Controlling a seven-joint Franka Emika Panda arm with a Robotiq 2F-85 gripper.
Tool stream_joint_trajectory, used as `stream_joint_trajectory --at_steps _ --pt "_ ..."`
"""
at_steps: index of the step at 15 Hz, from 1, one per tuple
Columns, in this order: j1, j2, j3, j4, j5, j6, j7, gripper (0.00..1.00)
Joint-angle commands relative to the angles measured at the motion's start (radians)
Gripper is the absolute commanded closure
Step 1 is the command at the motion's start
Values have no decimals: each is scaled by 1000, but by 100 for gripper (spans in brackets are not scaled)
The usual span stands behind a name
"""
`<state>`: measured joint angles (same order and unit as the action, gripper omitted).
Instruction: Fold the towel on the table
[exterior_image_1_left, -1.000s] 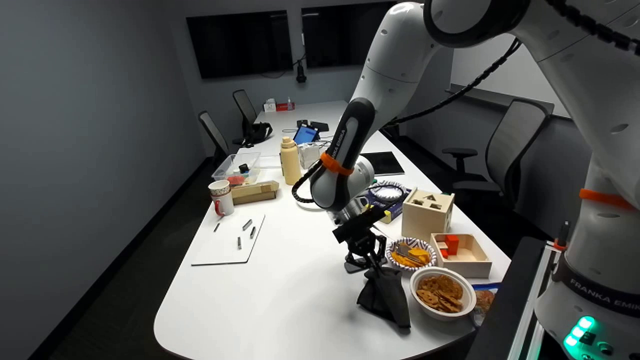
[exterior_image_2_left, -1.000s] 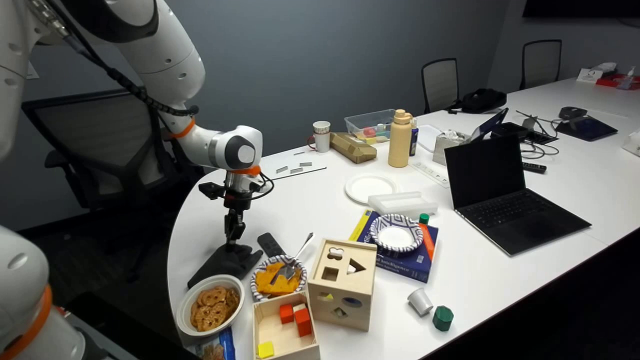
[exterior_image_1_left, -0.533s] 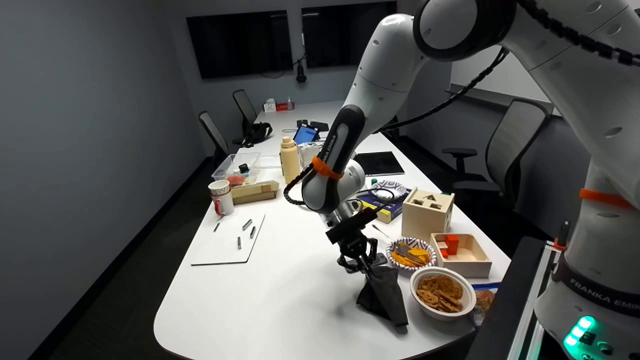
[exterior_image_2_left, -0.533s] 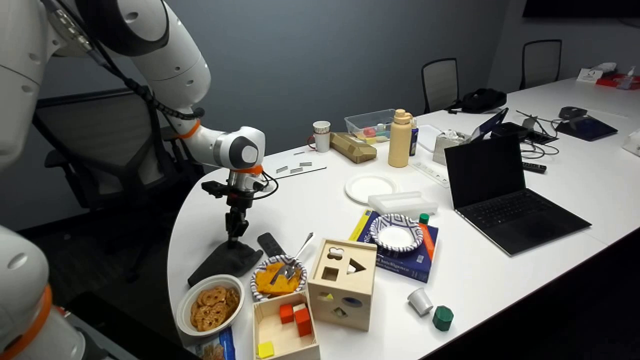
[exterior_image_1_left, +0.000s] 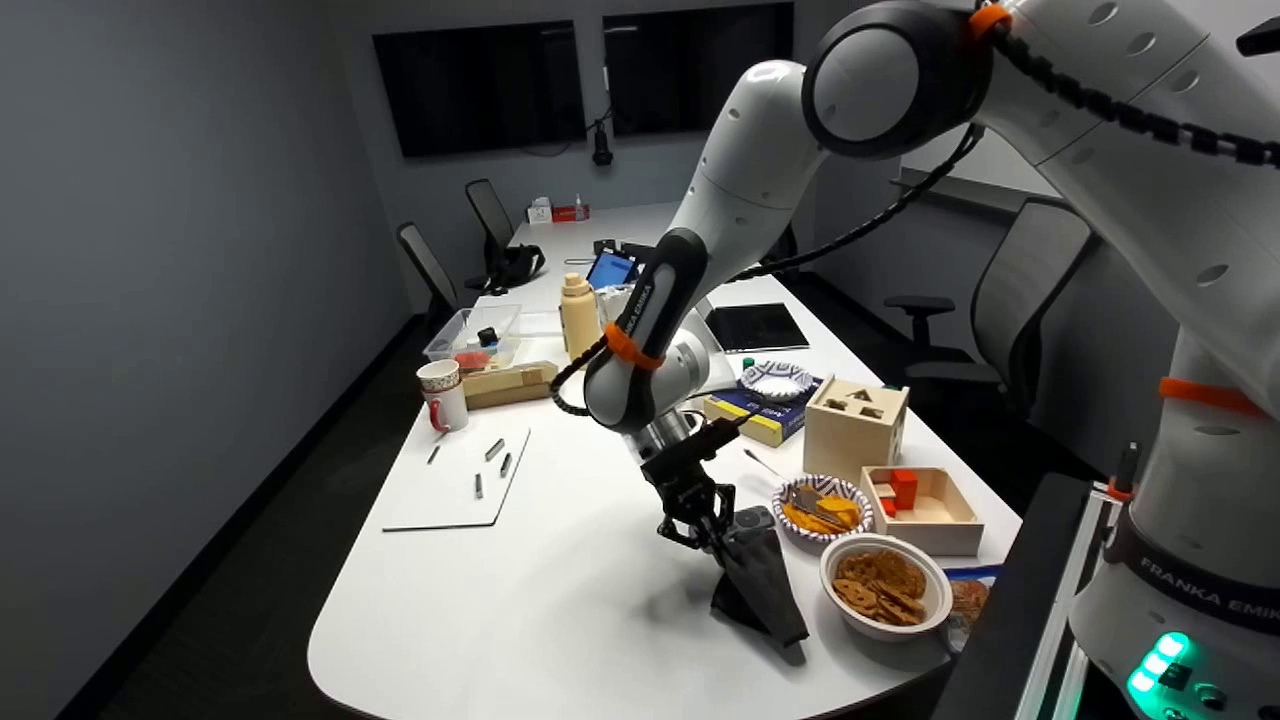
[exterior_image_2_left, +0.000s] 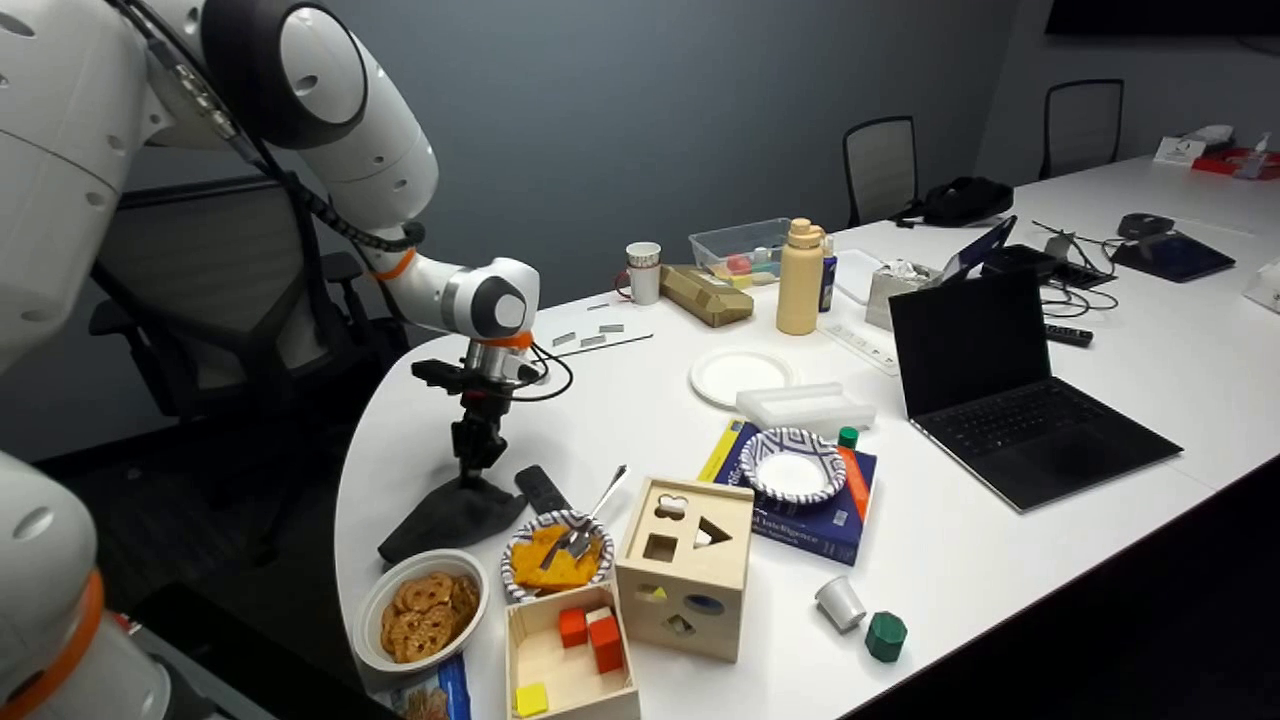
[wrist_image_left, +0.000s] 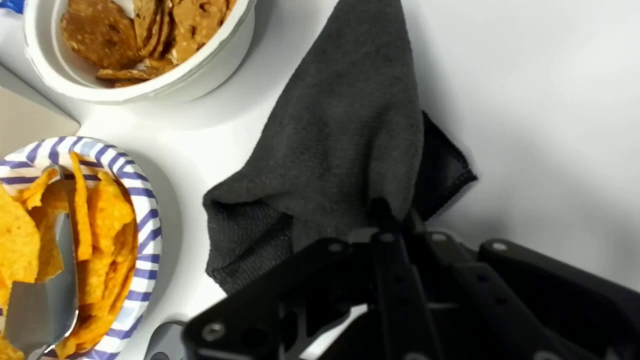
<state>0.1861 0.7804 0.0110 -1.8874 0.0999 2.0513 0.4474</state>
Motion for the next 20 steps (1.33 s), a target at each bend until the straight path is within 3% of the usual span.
stream_joint_trajectory --at_steps 1,3,4,5,7,8,15,16,20 --pt "-23 45 20 66 26 -57 -68 99" --pt "-26 59 25 81 34 -79 -88 99" --pt "-28 65 26 86 36 -91 -95 92" --pt "-29 69 27 92 37 -102 -103 68" --pt "-38 78 35 104 44 -109 -136 65" --pt "-47 82 42 108 50 -105 -165 59" --pt "-126 106 103 130 104 -74 -402 6" --pt "-140 111 113 136 113 -76 -445 1" --pt "-191 130 156 159 132 -84 -621 0"
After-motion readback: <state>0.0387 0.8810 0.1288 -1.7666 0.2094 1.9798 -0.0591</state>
